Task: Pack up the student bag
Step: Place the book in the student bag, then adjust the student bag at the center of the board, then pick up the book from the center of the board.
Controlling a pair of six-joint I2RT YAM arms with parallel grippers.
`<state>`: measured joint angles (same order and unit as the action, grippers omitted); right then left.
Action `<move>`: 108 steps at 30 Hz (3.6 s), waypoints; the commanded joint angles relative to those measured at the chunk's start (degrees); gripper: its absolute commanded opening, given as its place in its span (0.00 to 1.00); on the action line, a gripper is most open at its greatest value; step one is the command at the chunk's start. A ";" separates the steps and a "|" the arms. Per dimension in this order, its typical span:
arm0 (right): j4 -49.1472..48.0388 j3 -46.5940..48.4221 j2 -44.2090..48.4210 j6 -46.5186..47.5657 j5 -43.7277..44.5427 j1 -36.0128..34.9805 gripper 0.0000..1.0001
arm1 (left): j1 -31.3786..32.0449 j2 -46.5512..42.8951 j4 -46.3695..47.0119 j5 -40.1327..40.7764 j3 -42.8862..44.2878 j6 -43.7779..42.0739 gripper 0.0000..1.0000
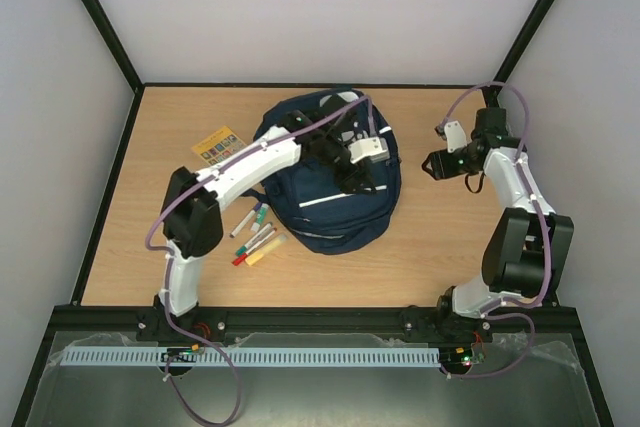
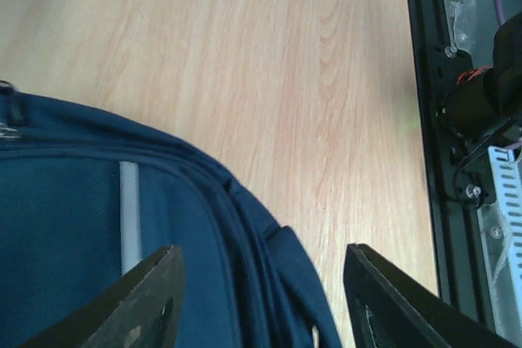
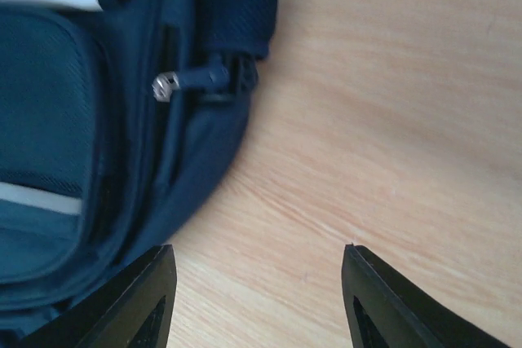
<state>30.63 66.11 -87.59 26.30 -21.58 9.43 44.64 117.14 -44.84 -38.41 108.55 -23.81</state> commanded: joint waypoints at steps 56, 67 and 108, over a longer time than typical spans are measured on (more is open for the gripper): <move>14.24 27.39 -13.58 -4.61 2.68 -22.85 0.61 | -35.06 -1.94 6.69 15.95 -6.93 23.84 0.60; 13.31 43.17 -25.27 -10.29 1.08 -34.82 0.62 | -54.43 -7.15 8.58 18.52 -18.24 34.36 0.81; -7.95 64.47 -67.17 -51.38 -9.40 -46.70 0.83 | -56.31 8.44 9.44 17.47 -22.99 36.06 0.64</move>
<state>19.46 134.10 -152.46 -23.46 -28.05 -37.15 -12.93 125.75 -27.38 -29.89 90.41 10.74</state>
